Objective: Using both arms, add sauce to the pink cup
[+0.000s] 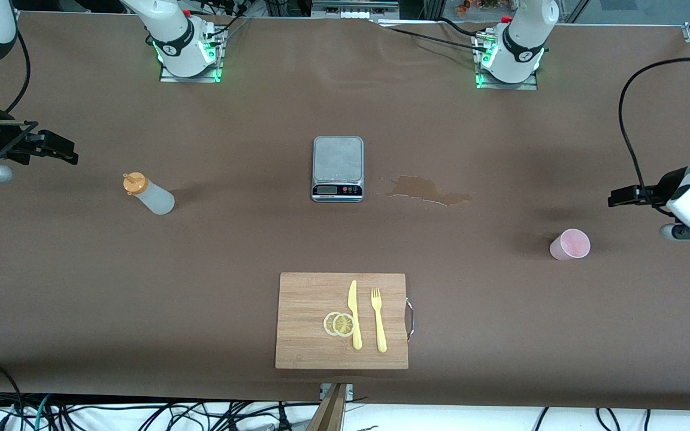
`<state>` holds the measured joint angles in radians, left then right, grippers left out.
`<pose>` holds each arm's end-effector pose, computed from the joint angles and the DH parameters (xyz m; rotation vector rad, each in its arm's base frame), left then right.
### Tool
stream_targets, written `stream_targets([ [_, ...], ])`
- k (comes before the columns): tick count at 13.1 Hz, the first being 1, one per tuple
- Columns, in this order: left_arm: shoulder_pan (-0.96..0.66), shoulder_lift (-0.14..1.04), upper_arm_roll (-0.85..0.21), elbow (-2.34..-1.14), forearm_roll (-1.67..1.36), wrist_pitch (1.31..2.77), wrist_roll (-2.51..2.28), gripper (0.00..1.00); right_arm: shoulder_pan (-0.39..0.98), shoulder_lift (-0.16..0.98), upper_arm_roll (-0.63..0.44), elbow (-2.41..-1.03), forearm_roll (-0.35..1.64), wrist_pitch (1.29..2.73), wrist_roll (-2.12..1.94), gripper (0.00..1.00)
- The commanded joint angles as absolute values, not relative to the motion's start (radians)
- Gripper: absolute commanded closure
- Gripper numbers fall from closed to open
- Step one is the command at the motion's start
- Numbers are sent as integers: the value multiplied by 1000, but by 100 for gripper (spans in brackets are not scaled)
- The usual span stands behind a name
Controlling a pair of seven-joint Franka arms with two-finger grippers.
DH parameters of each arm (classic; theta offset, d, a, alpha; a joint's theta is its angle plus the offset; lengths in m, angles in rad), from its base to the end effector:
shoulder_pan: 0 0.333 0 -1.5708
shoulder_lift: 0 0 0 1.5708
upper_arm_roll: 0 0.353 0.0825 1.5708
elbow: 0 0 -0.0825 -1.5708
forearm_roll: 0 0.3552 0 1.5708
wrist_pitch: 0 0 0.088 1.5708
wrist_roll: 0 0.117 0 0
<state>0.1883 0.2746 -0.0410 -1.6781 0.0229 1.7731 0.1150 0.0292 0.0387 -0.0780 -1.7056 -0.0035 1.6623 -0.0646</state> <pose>0.5940 0.0928 0.4639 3.1160 0.0408 -0.2800 0.5377 -0.0259 0.5787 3.1370 0.0254 -0.1289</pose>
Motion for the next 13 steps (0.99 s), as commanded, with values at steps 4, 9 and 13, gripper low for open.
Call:
stream_targets([
  [4,212,314,-46,-1900,40,2138,152,1,26,38,-75,-1694,11,1646,-61,0],
  [9,227,397,-44,-1902,31,2244,186,1,26,40,-75,-1692,17,1646,-61,0],
  [13,233,439,-28,-1893,26,2305,213,1,26,38,-75,-1692,17,1646,-61,0],
])
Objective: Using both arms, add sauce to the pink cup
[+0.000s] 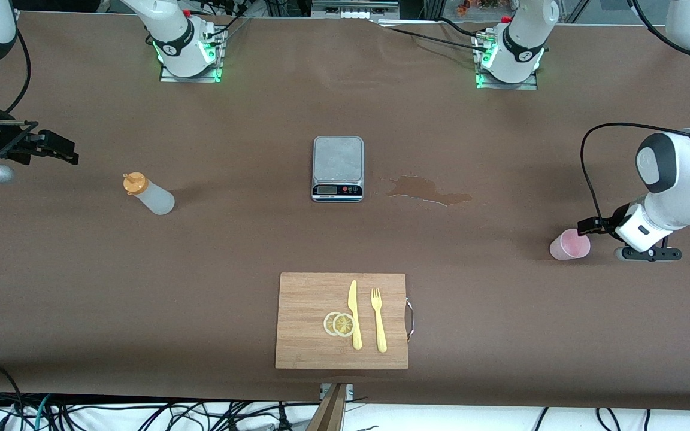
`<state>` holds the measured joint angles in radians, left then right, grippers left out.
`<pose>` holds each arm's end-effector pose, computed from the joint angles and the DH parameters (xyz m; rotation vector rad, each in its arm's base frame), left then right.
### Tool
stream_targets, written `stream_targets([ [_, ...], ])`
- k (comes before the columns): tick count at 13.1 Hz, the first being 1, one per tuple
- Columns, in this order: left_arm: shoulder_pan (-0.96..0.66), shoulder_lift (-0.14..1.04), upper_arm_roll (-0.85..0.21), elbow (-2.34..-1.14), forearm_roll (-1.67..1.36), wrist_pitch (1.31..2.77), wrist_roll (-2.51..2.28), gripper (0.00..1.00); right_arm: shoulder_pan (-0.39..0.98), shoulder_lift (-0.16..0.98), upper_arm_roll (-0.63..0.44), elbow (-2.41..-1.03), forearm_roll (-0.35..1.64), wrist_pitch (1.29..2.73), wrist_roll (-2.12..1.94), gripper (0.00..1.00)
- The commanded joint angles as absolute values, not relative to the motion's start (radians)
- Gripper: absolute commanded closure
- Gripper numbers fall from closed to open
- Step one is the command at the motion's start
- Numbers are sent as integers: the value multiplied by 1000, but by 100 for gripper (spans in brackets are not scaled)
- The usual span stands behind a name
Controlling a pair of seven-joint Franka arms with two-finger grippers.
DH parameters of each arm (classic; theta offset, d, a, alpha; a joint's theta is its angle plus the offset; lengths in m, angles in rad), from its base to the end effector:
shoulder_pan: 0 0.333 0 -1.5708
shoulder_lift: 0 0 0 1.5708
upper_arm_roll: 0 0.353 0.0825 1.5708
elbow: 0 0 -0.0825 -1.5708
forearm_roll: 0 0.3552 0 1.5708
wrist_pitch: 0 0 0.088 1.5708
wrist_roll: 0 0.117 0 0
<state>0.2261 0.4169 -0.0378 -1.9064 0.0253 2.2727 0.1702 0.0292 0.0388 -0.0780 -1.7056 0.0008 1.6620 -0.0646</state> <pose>0.6046 0.1179 0.3187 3.1351 0.0065 -0.0784 0.5377 -0.0254 0.5787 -3.1364 -0.0245 0.1291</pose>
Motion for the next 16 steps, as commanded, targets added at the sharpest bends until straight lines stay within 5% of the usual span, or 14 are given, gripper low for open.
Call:
stream_targets([
  [1,233,449,-26,-1894,23,2322,218,1,26,40,-75,-1692,17,1646,-61,0],
  [10,232,488,-25,-1887,2,2342,218,6,26,38,-75,-1692,18,1646,-61,0],
  [16,225,495,-25,-1878,0,2342,199,53,26,40,-75,-1692,18,1646,-61,0],
])
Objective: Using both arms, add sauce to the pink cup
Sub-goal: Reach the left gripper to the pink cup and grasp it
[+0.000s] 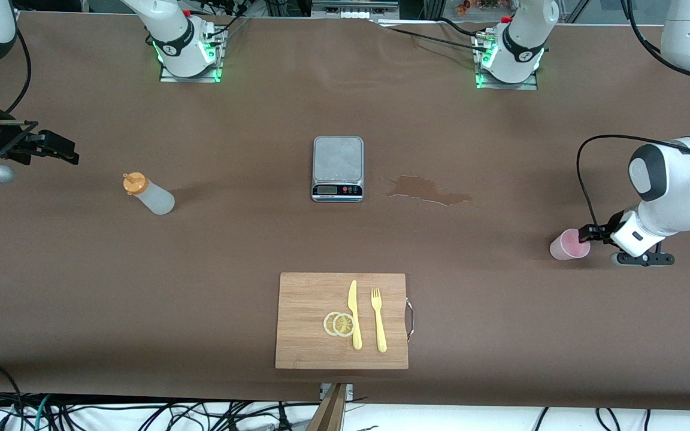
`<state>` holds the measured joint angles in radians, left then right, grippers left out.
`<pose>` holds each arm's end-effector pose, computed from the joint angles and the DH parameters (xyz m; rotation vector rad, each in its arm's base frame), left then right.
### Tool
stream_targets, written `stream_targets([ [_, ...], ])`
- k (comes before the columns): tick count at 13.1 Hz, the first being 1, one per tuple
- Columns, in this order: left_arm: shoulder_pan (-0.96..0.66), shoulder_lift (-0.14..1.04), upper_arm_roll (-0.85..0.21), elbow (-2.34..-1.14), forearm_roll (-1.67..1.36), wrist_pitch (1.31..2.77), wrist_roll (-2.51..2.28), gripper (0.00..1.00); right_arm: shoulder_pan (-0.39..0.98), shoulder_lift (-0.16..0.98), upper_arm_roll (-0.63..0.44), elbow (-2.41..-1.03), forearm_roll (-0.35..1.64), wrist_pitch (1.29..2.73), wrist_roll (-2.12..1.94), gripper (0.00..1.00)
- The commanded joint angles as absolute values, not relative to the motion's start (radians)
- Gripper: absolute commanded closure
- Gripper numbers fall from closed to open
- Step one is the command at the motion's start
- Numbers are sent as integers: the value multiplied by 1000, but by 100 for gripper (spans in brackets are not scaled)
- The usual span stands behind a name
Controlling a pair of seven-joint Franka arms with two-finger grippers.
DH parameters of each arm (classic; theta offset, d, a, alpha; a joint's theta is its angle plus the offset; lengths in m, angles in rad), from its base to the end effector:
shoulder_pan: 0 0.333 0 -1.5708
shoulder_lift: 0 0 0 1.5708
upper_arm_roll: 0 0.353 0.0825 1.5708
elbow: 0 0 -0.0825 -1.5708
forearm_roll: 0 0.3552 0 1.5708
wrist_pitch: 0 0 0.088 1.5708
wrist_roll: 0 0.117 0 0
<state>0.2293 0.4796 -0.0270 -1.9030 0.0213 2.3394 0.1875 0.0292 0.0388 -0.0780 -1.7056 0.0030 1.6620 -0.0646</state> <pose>0.6102 0.1270 0.2866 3.1350 0.0038 -0.0668 0.5377 -0.0252 0.5787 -3.1342 -0.0240 0.1288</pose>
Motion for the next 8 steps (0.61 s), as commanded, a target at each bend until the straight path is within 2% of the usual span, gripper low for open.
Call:
stream_targets([
  [1,225,499,-25,-1878,0,2342,199,59,26,40,-75,-1692,18,1647,-61,0],
  [8,219,502,-25,-1865,0,2338,181,93,28,40,-75,-1692,18,1646,-61,0],
])
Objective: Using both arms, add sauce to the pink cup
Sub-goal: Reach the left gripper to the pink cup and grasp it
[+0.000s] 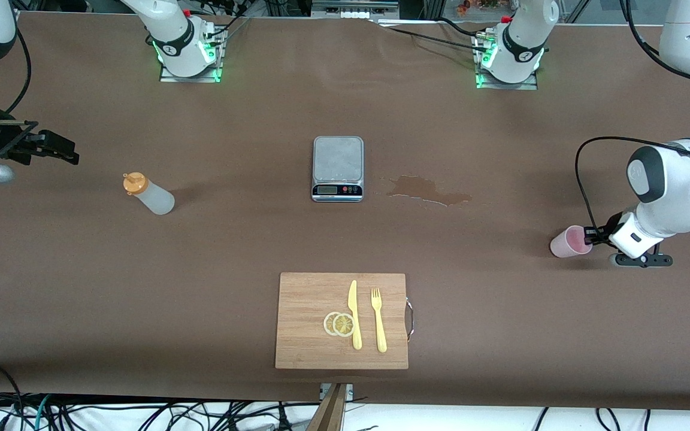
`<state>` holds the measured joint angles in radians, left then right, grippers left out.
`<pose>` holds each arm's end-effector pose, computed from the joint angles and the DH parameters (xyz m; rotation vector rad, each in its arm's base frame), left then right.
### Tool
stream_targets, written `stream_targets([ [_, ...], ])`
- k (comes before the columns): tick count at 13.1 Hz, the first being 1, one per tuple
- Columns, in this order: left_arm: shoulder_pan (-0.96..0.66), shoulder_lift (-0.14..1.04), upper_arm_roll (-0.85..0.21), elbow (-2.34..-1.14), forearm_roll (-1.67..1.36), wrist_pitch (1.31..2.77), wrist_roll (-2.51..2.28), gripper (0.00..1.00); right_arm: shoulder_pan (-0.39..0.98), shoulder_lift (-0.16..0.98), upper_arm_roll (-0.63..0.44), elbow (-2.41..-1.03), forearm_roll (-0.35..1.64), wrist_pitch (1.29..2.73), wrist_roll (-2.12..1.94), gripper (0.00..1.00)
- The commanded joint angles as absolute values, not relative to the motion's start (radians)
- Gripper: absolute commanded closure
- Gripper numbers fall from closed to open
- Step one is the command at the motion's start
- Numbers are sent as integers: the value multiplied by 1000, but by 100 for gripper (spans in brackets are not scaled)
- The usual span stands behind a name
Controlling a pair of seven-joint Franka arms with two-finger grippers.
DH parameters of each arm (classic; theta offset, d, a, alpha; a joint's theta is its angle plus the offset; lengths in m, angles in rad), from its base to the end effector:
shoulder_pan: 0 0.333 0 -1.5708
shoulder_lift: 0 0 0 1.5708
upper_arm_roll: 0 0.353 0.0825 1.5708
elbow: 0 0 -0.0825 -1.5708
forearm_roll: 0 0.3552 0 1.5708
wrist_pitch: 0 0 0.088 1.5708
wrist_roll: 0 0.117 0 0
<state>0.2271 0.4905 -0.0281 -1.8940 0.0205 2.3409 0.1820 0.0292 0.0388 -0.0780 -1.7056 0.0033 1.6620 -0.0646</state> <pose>0.6131 0.1256 0.2834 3.1337 0.0085 -0.0670 0.5377 -0.0251 0.5787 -3.1339 -0.0240 0.1288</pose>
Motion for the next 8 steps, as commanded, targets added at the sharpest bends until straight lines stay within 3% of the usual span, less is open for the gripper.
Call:
stream_targets([
  [1,218,502,-25,-1864,-11,2335,183,98,26,40,-75,-1692,18,1646,-61,0],
  [6,198,492,-34,-1861,-63,2310,181,100,28,40,-75,-1692,18,1646,-61,0],
  [8,161,489,-37,-1816,-130,2217,179,100,26,40,-75,-1692,18,1646,-61,0],
])
